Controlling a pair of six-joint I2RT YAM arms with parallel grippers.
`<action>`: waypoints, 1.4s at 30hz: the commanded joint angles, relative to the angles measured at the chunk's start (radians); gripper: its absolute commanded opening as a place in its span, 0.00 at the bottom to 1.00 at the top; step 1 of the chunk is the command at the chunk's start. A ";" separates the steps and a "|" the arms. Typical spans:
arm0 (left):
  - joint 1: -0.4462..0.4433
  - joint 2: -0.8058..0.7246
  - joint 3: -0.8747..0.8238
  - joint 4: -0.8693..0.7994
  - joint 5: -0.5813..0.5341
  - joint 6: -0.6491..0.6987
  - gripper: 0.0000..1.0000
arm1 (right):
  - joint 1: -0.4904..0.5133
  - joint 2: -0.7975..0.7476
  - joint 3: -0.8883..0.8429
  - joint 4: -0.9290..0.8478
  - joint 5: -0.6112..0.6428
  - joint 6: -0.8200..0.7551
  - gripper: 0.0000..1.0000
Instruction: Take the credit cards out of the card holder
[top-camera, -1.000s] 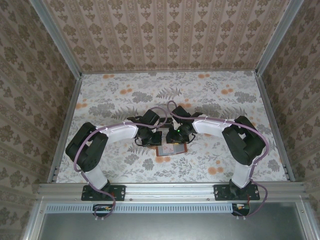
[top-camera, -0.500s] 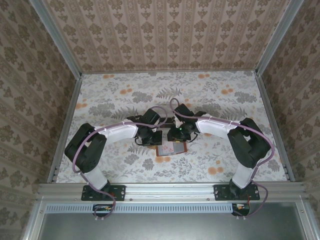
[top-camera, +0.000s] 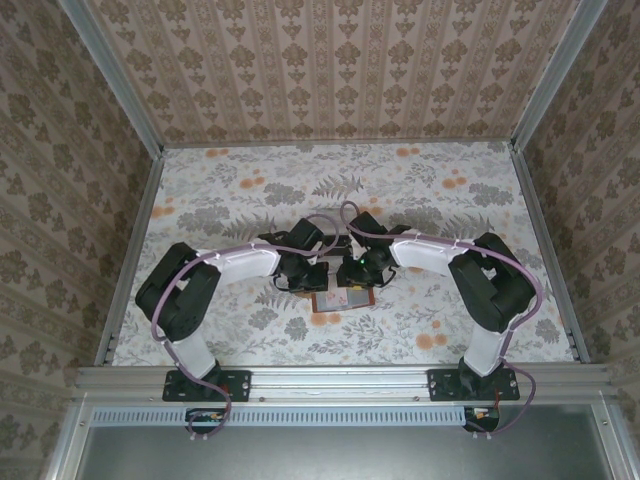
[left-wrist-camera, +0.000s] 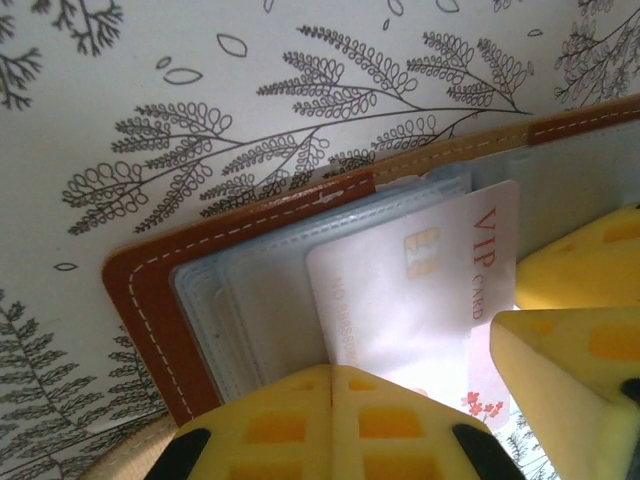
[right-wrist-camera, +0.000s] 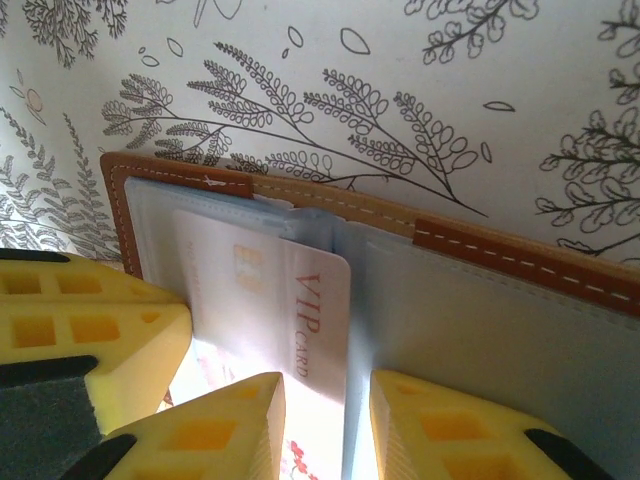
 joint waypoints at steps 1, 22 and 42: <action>-0.003 0.023 -0.006 -0.033 -0.025 0.012 0.06 | -0.007 0.021 -0.018 0.021 -0.046 -0.003 0.31; -0.009 0.040 -0.003 -0.078 -0.055 0.031 0.04 | -0.026 -0.046 -0.063 0.076 -0.095 0.031 0.16; -0.009 0.030 -0.006 -0.087 -0.067 0.035 0.03 | -0.081 -0.106 -0.053 -0.069 0.010 -0.060 0.13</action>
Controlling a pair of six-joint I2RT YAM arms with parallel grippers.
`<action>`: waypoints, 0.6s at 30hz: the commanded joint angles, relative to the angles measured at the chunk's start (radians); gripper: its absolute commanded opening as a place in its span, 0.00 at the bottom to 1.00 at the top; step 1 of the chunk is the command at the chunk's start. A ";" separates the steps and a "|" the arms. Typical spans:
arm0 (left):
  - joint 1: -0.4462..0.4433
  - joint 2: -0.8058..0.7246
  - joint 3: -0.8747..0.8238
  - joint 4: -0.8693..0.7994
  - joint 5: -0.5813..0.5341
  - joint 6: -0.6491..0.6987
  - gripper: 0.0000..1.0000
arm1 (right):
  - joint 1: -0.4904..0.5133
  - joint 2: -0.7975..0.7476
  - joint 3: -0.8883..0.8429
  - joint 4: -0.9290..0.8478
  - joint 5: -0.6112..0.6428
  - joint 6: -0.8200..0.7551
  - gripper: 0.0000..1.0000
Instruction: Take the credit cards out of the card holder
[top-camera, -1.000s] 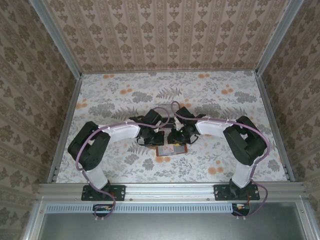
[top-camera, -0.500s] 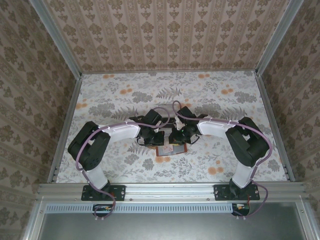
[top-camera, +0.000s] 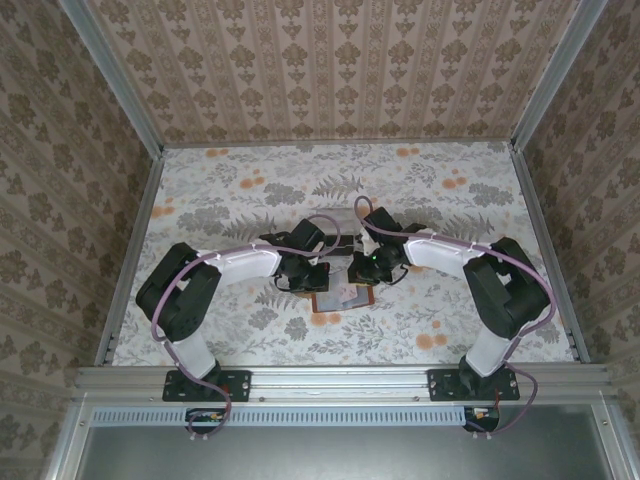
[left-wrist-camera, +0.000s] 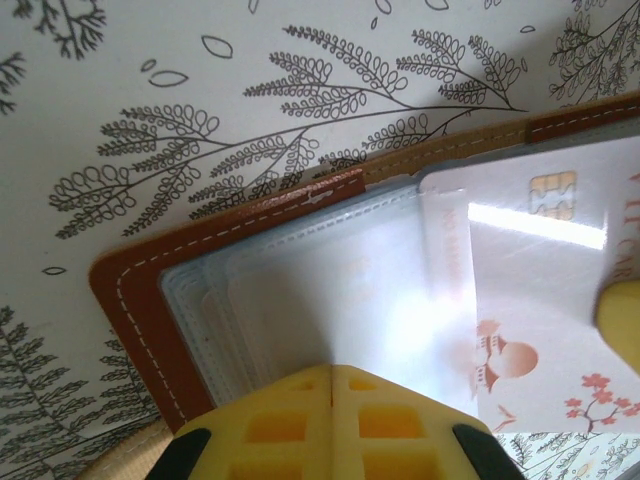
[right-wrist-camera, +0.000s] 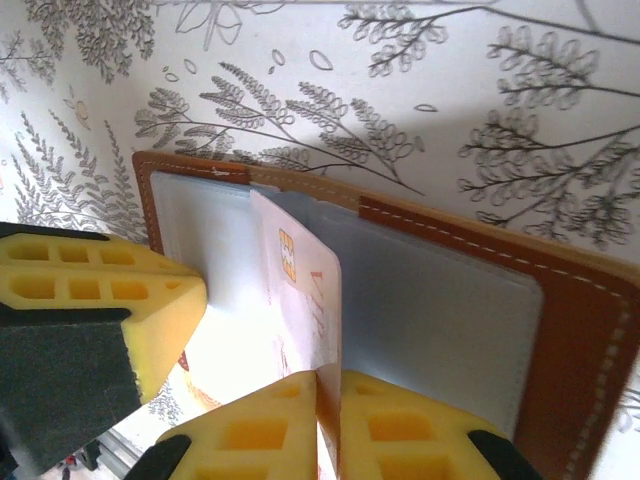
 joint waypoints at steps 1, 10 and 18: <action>-0.002 0.027 -0.006 -0.089 -0.051 0.026 0.03 | -0.007 -0.028 0.002 -0.071 0.065 -0.028 0.13; -0.002 0.008 0.000 -0.096 -0.060 0.025 0.03 | -0.005 -0.041 0.003 -0.064 0.048 -0.020 0.14; -0.002 -0.006 0.001 -0.104 -0.066 0.024 0.03 | -0.002 -0.041 -0.001 -0.036 0.002 -0.004 0.15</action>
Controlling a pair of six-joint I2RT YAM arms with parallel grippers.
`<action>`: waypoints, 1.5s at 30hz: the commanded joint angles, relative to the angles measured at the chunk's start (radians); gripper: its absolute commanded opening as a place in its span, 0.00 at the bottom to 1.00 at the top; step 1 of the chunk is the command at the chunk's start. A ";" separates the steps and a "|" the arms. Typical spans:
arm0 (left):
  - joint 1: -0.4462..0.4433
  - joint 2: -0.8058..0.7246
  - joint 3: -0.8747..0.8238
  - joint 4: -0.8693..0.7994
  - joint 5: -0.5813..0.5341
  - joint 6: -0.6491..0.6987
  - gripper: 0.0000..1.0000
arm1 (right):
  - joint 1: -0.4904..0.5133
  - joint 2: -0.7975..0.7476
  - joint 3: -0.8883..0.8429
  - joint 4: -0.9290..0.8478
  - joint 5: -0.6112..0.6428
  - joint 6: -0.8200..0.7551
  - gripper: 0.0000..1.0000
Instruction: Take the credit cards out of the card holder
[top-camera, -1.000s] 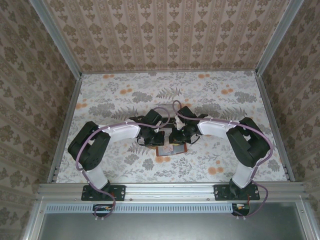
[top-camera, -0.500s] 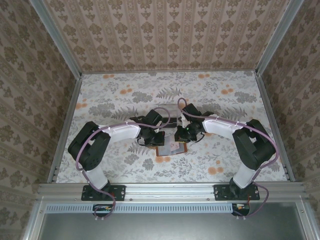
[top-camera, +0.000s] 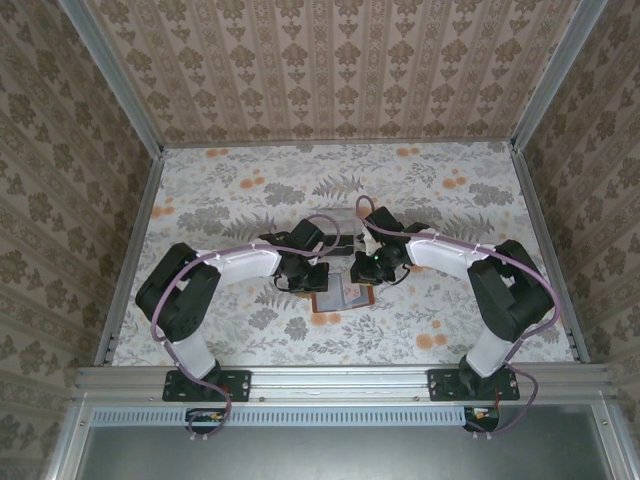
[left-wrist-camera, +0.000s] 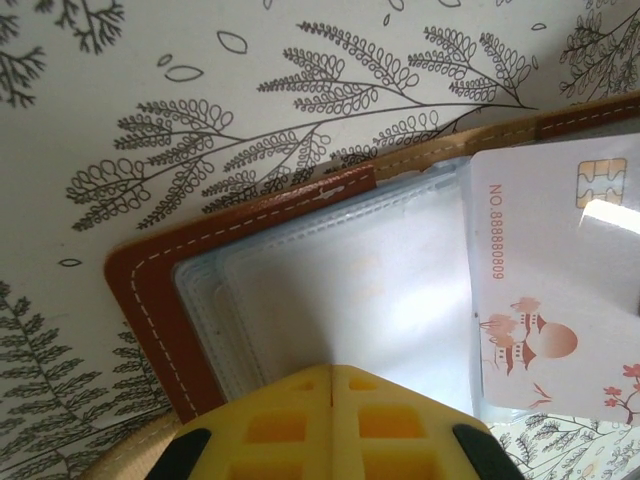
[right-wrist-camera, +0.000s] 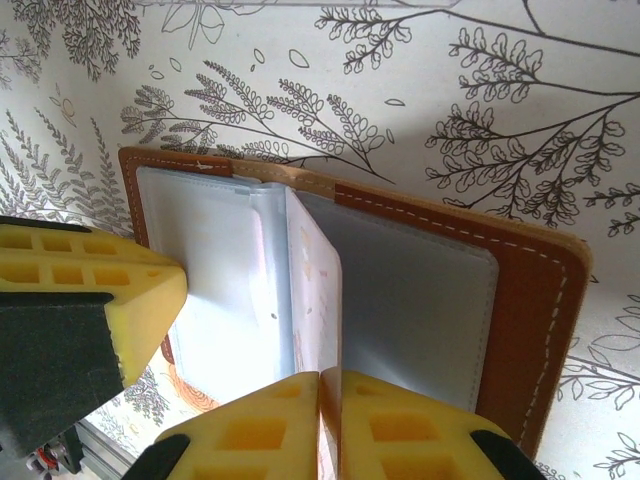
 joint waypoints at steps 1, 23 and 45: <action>-0.001 -0.004 0.001 -0.090 -0.058 0.025 0.03 | 0.000 -0.021 0.000 -0.003 -0.030 0.014 0.15; 0.001 -0.074 0.010 -0.123 -0.090 0.026 0.06 | 0.019 -0.047 0.002 -0.008 -0.042 0.036 0.10; 0.018 -0.066 -0.039 -0.145 -0.166 0.043 0.04 | 0.021 0.017 -0.012 0.043 -0.054 0.044 0.10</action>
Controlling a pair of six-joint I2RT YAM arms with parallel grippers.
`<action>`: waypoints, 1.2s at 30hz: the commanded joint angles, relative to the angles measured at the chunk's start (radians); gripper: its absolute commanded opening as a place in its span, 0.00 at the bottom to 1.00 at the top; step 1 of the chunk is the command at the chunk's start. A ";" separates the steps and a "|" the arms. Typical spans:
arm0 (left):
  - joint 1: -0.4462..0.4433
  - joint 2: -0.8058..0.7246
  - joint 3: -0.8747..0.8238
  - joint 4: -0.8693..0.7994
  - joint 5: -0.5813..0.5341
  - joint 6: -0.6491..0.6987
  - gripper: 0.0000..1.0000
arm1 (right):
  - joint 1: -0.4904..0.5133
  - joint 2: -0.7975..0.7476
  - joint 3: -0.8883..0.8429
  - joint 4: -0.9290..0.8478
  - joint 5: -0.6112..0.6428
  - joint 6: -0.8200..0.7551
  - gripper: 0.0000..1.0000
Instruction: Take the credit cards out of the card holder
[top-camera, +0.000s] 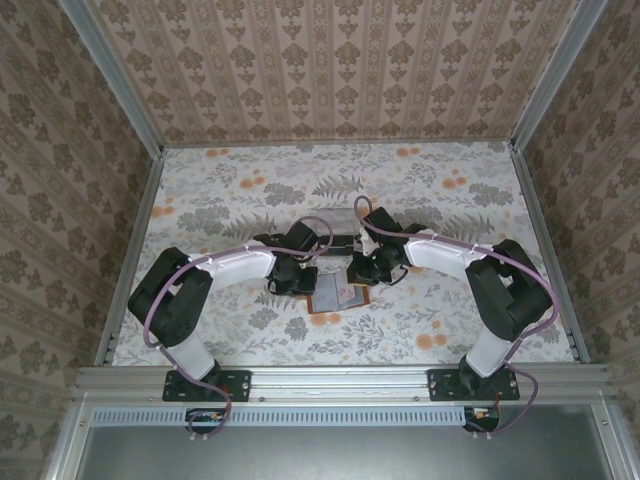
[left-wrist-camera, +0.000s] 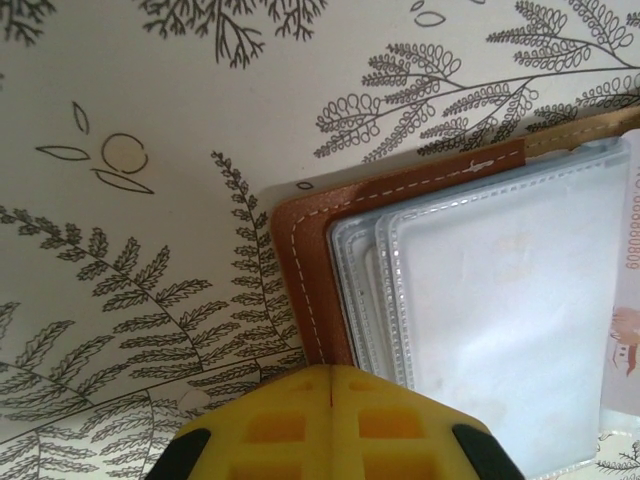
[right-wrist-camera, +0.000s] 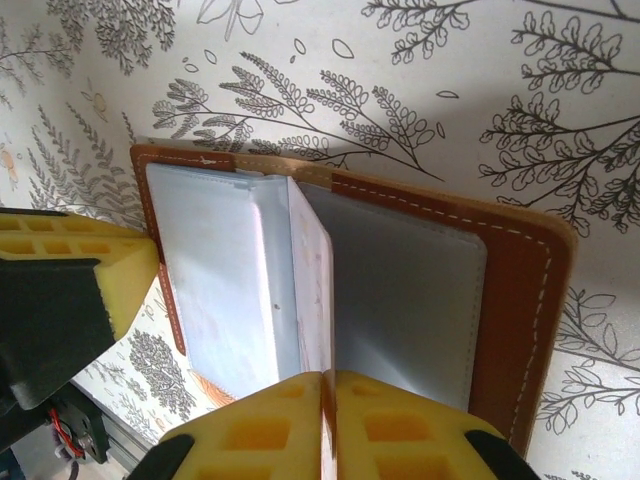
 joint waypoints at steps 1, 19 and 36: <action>0.006 -0.011 -0.017 -0.018 -0.018 0.025 0.04 | 0.006 0.002 -0.014 0.011 -0.017 0.016 0.09; 0.024 0.056 0.030 -0.018 0.008 0.077 0.03 | 0.018 -0.046 -0.037 -0.016 0.012 0.029 0.06; 0.056 -0.021 0.005 -0.017 -0.010 0.072 0.01 | 0.020 -0.128 0.071 -0.179 0.143 -0.185 0.06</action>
